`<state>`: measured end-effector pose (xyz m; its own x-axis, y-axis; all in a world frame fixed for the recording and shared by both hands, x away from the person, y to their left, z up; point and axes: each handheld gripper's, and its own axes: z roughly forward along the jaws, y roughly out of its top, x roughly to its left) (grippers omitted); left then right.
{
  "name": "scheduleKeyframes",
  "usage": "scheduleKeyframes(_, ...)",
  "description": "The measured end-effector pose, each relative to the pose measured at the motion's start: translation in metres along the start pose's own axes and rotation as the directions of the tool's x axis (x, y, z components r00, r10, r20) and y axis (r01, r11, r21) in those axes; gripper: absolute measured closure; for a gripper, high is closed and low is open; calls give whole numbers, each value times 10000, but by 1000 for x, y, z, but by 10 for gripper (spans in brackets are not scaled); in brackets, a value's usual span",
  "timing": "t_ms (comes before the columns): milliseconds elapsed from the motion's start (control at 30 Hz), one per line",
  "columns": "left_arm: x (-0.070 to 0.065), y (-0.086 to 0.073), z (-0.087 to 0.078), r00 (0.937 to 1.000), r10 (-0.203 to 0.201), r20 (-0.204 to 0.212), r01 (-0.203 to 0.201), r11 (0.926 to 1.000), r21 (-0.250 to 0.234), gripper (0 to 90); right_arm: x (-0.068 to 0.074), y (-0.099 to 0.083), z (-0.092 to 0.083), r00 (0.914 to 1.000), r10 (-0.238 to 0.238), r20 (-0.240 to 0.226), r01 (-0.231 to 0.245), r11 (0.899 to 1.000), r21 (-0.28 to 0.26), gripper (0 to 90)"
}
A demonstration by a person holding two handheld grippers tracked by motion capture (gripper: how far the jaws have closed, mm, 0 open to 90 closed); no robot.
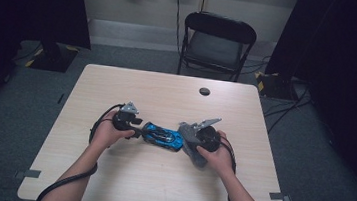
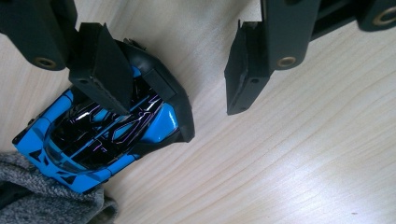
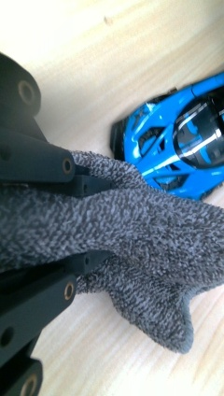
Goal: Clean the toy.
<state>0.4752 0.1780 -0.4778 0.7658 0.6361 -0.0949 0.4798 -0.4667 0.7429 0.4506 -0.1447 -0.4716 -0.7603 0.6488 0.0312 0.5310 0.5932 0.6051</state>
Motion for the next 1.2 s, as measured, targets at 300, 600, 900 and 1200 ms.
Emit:
scheduleKeyframes(300,0,0,0,10000,-37,-18,37,10000,-15,418,7,-8,-4,9992,18,-388,-23,9999,-137,733)
scheduleKeyframes(600,-1,0,0,10000,23,-63,-23,10000,12,418,18,-11,-6,9970,-281,-728,277,9996,-60,733)
scheduleKeyframes(900,-2,1,0,10000,12,-92,-11,10000,40,418,28,-15,-9,9940,-391,-1020,387,9992,-61,732)
scheduleKeyframes(1200,-2,1,0,9999,57,-92,-56,9999,97,419,35,-17,-9,9890,-674,-1319,672,9977,-58,732)
